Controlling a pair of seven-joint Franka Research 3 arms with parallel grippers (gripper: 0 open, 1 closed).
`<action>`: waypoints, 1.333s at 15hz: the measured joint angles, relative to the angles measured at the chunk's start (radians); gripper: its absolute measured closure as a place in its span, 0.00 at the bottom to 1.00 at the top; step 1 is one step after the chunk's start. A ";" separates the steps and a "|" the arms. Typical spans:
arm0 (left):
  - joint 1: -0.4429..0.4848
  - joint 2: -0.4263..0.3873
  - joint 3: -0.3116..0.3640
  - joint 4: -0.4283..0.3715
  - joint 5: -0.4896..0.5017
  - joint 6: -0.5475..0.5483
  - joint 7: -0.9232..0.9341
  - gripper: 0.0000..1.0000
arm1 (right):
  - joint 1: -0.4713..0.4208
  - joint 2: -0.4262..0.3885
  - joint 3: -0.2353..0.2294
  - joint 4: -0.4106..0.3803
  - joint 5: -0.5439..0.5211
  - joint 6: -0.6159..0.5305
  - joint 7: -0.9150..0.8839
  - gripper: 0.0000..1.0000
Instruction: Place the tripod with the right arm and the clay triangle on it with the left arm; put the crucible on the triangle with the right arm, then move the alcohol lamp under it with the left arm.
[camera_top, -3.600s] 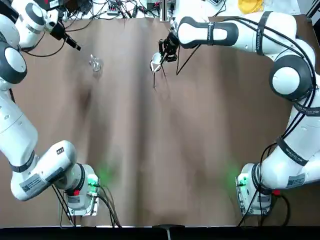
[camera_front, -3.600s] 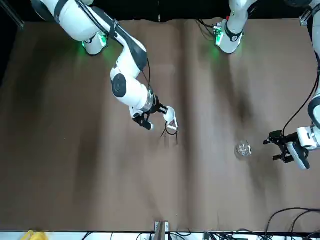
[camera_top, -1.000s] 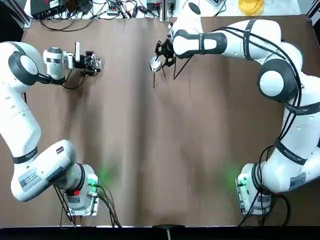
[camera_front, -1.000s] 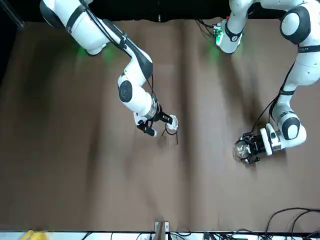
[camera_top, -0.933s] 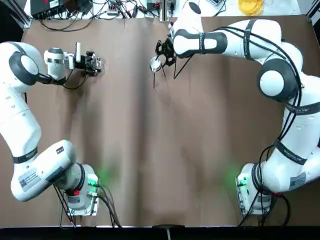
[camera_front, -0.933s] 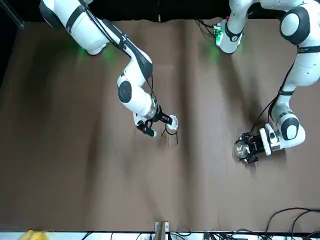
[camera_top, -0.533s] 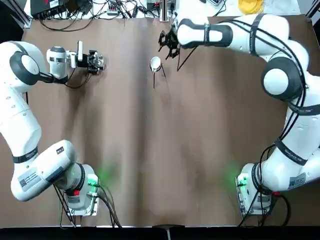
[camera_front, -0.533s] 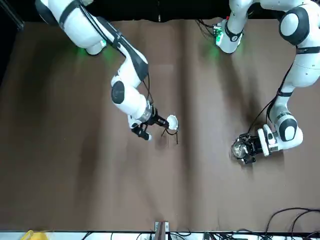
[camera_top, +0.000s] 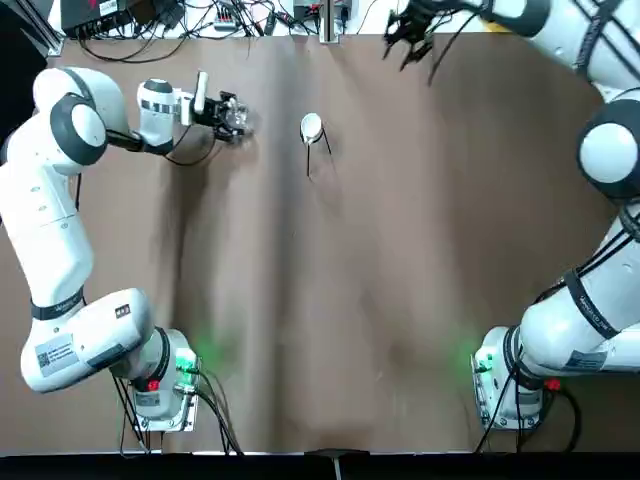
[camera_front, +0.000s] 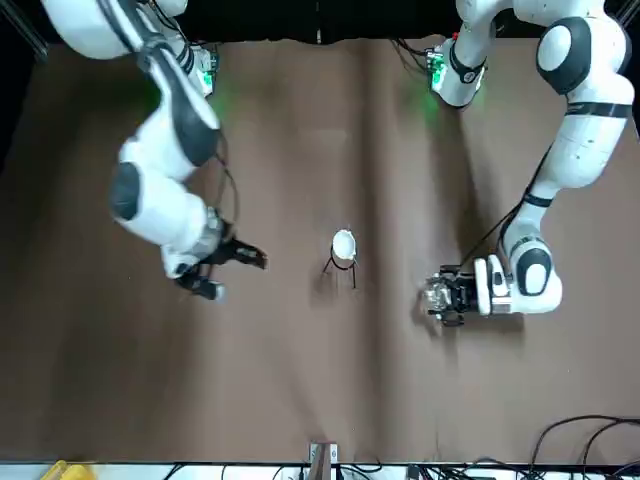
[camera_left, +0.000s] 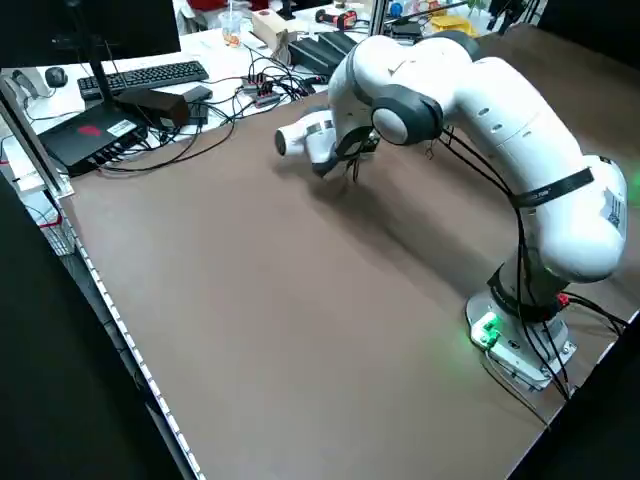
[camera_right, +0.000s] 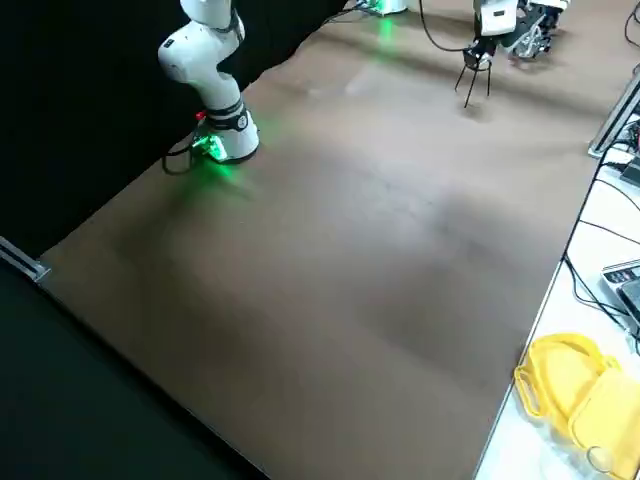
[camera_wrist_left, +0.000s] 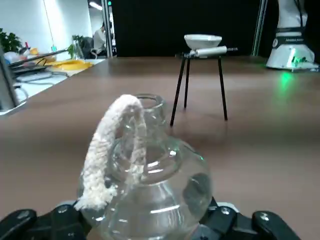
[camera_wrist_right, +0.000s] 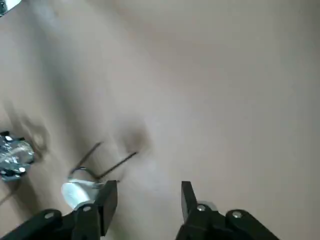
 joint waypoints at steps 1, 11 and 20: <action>-0.028 0.000 0.000 0.000 -0.023 0.000 0.000 0.23 | -0.037 -0.023 0.000 0.001 -0.020 -0.036 -0.062 0.40; -0.216 0.001 -0.001 -0.083 -0.209 0.113 -0.003 0.23 | -0.220 -0.233 -0.001 0.003 -0.147 -0.352 -0.435 0.22; -0.232 0.000 -0.068 -0.174 -0.241 0.232 0.077 0.23 | -0.018 -0.442 -0.291 -0.007 -0.143 -0.551 -0.578 0.11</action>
